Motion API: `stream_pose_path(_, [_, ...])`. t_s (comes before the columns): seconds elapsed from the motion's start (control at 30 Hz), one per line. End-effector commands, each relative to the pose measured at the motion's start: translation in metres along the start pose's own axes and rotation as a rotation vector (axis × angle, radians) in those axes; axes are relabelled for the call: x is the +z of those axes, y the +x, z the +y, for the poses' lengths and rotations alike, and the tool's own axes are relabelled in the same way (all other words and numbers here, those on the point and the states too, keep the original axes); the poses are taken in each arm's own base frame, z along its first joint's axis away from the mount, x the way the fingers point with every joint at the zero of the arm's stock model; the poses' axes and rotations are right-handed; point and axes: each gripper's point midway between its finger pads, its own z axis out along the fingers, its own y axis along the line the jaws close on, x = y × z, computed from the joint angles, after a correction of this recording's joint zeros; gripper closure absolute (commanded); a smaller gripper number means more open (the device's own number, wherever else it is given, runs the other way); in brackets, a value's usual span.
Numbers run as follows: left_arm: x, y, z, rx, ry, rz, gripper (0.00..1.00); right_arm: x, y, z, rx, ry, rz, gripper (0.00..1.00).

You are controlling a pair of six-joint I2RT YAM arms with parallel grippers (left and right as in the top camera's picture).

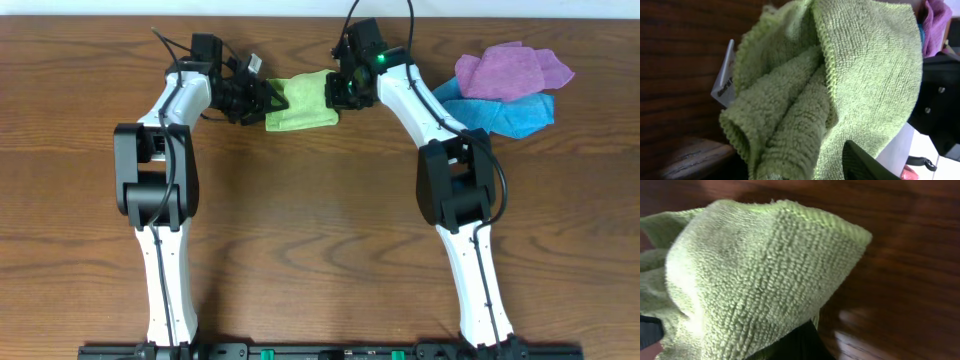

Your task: Fold the cloth

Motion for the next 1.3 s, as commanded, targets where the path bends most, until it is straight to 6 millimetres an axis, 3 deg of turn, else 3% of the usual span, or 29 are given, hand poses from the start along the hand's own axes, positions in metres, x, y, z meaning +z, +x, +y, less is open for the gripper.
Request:
stream_pose_path(0.0, [0.018,0.013,0.025,-0.038,-0.059,0.040,0.42,0.005,0.006,0.014,0.008,-0.066,0.026,0.99])
stream_pose_path(0.13, [0.020,0.014,0.023,-0.034,-0.058,0.045,0.37,0.008,0.010,0.024,-0.001,-0.083,0.037,0.99])
stream_pose_path(0.23, [0.022,0.016,0.021,-0.031,-0.058,0.050,0.41,0.009,0.011,0.029,-0.011,-0.087,0.037,0.99])
stream_pose_path(0.37, [0.024,0.017,0.020,-0.027,-0.058,0.054,0.63,0.010,0.011,0.030,-0.013,-0.090,0.034,0.99])
stream_pose_path(0.5, [0.024,0.016,0.020,-0.023,-0.060,0.051,0.91,0.009,0.012,0.033,-0.013,-0.107,0.040,0.99])
stream_pose_path(0.63, [0.024,0.013,0.018,-0.014,-0.050,0.041,0.94,0.005,0.010,0.032,-0.011,-0.106,0.035,0.99])
stream_pose_path(0.77, [0.006,-0.007,0.015,-0.012,-0.002,-0.011,0.94,-0.029,-0.014,0.024,0.006,-0.105,-0.027,0.99])
stream_pose_path(0.87, [-0.030,-0.040,0.013,-0.043,0.038,-0.101,0.94,-0.073,-0.042,0.015,0.011,-0.106,-0.114,0.99])
stream_pose_path(0.97, [-0.076,-0.076,0.008,-0.068,0.077,-0.208,0.94,-0.108,-0.054,0.011,0.004,-0.101,-0.166,0.99])
stream_pose_path(1.13, [-0.194,-0.142,0.014,-0.138,0.120,-0.476,0.94,-0.144,-0.058,0.013,-0.006,-0.091,-0.195,0.98])
stream_pose_path(1.27, [-0.296,-0.171,0.049,-0.302,0.191,-0.710,0.94,-0.155,-0.056,0.019,-0.021,-0.090,-0.198,0.99])
